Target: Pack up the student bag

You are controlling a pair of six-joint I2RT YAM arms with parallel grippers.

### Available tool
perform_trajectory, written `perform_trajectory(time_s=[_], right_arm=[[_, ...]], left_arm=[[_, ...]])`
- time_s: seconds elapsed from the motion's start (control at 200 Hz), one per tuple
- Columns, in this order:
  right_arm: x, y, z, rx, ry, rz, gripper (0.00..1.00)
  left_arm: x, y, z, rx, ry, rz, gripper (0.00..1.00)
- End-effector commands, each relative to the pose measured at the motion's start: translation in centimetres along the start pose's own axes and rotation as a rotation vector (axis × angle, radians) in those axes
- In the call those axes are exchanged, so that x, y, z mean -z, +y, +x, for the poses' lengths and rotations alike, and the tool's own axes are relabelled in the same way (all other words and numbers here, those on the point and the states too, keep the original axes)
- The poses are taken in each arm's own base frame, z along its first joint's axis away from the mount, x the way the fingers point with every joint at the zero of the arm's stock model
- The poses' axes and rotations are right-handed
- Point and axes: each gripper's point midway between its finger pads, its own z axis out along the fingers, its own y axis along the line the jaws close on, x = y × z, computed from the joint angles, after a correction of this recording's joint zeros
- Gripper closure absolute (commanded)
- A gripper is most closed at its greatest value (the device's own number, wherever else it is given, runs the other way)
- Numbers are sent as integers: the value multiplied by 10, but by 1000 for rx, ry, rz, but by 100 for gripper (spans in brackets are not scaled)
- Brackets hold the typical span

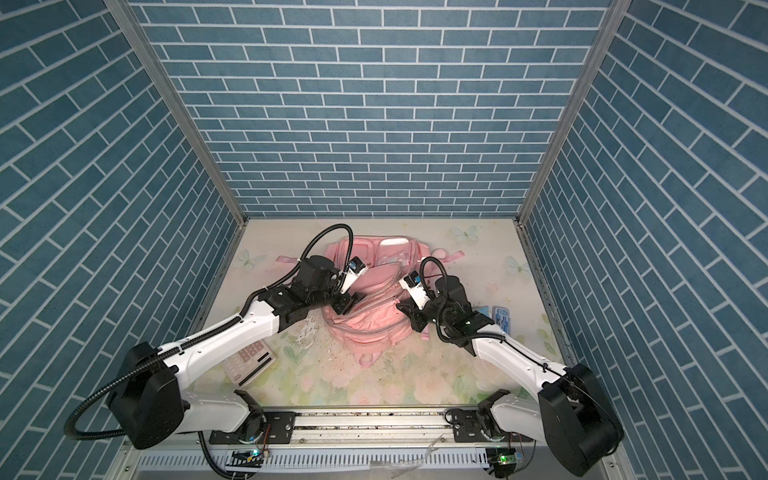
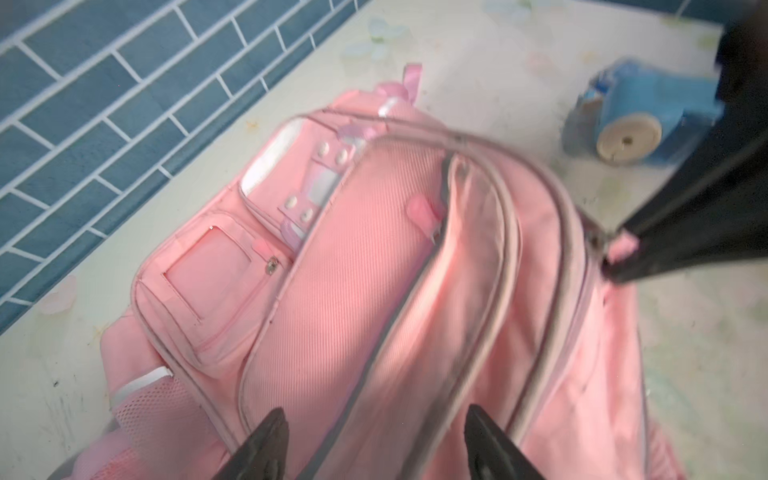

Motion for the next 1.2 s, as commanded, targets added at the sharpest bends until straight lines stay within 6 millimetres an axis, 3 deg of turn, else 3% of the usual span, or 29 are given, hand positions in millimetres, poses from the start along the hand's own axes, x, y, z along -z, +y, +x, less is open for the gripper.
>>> perform_trajectory(time_s=[0.0, 0.13, 0.385, 0.455, 0.525, 0.58, 0.775, 0.875, 1.0, 1.195], right_arm=[[7, 3, -20, 30, -59, -6, 100], [7, 3, -19, 23, -47, -4, 100], [5, -3, -21, 2, -38, 18, 100], [3, -11, -22, -13, -33, 57, 100], [3, -23, -25, -23, -12, 106, 100], [5, -34, -28, -34, 3, 147, 100], [20, -84, -29, -58, 63, 269, 100], [21, -98, -32, -32, 106, 286, 100], [20, -87, -38, 47, 132, 218, 100], [29, -49, -45, 91, 36, 115, 100]], left_arm=[[-5, -5, 32, -140, 104, 37, 31], [-16, 7, 36, -112, 113, 16, 31], [-36, 5, 43, -112, 102, 29, 32], [-41, 2, 43, -89, 120, 55, 48], [-42, 0, 41, -27, 129, 70, 83], [-39, -3, 37, 32, 132, 87, 100], [-24, -17, 12, 343, 94, 116, 100], [-22, -21, -9, 490, 27, 114, 100], [-24, -9, -35, 650, -74, 91, 100], [-28, 10, -60, 758, -137, 48, 100]])
